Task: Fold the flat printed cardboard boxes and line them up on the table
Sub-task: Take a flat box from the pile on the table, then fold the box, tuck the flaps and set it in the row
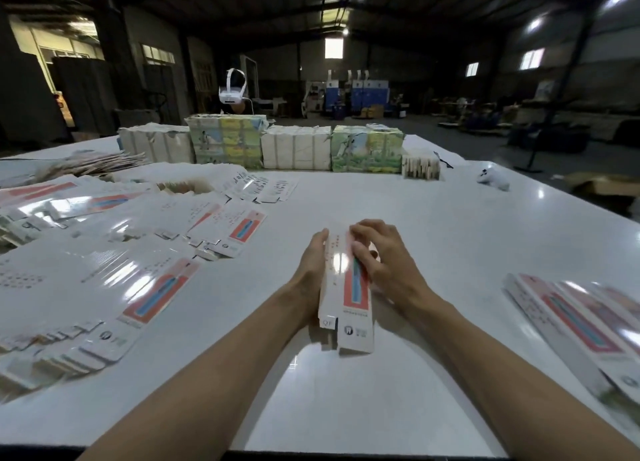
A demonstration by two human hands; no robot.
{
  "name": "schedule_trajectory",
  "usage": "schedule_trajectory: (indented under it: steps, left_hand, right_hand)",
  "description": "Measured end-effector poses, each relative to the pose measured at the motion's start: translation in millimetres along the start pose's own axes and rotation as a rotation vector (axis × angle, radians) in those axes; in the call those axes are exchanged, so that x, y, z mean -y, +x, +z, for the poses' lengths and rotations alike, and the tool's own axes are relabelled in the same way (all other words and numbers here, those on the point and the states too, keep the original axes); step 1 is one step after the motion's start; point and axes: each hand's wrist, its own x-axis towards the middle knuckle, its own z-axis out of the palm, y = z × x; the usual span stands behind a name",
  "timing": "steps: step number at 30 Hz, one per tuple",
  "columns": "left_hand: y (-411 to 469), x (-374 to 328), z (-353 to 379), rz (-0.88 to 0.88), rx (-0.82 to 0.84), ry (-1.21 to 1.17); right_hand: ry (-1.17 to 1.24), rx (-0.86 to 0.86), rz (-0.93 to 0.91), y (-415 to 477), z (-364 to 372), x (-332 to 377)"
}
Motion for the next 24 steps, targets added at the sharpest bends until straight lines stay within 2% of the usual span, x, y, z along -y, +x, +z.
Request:
schedule_trajectory:
  steps: [5, 9, 14, 21, 24]
  left_hand:
    - [-2, 3, -7, 0.071, 0.027, 0.080]
    - [-6, 2, -3, 0.046, 0.091, 0.078]
    - [-6, -1, -5, 0.044, 0.251, 0.047]
    - [-9, 1, -7, -0.009, 0.309, 0.049]
    - [-6, -1, -5, -0.044, 0.333, 0.037]
  right_hand:
    - [-0.088, -0.035, 0.000, 3, -2, 6]
    - [-0.069, -0.082, 0.025, 7, -12, 7]
    - [0.258, -0.074, 0.150, 13, -26, 14]
    - [0.394, 0.012, 0.205, 13, -36, 13]
    - [0.533, 0.029, 0.282, 15, -38, 7]
